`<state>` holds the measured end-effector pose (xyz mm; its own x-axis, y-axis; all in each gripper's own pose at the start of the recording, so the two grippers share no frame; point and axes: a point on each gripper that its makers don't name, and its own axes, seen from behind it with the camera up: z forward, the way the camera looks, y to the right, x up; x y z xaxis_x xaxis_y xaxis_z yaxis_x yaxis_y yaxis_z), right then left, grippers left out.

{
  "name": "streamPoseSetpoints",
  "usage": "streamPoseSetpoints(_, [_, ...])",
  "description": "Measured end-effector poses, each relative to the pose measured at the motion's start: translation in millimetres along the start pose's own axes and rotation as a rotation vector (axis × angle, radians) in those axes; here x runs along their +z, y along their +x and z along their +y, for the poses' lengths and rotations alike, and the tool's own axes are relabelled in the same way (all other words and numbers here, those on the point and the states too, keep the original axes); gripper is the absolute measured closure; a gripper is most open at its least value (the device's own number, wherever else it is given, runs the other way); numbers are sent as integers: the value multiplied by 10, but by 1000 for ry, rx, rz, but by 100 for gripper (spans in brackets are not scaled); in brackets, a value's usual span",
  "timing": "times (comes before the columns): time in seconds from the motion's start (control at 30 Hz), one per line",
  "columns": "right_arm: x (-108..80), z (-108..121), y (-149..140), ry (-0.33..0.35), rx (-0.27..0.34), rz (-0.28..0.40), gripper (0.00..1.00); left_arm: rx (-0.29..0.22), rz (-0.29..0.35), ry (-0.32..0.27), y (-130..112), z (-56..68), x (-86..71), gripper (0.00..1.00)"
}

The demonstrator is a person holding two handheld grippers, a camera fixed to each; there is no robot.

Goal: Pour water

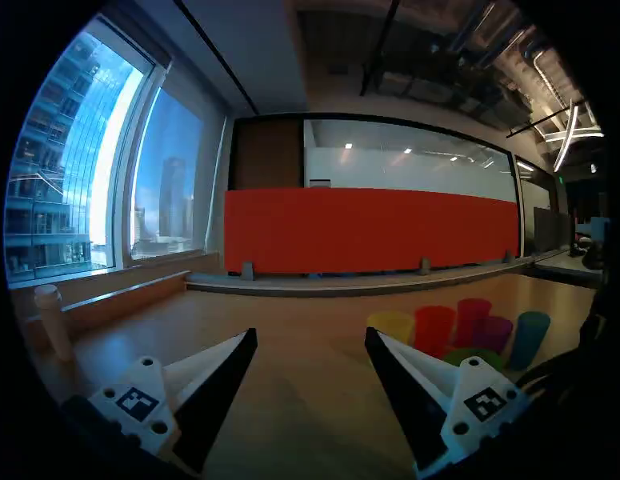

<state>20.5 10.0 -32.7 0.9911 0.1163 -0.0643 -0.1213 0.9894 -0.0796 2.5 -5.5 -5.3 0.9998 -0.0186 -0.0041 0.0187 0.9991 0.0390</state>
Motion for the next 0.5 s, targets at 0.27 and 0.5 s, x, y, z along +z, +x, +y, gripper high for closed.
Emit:
streamPoseSetpoints(0.27, [-10,0,-2,1,-4,1,1,1,-3,-1,7,6,10,0])
streamPoseSetpoints(0.5, [-37,-25,-4,8,-13,8,1,1,-5,-2,6,6,16,0])
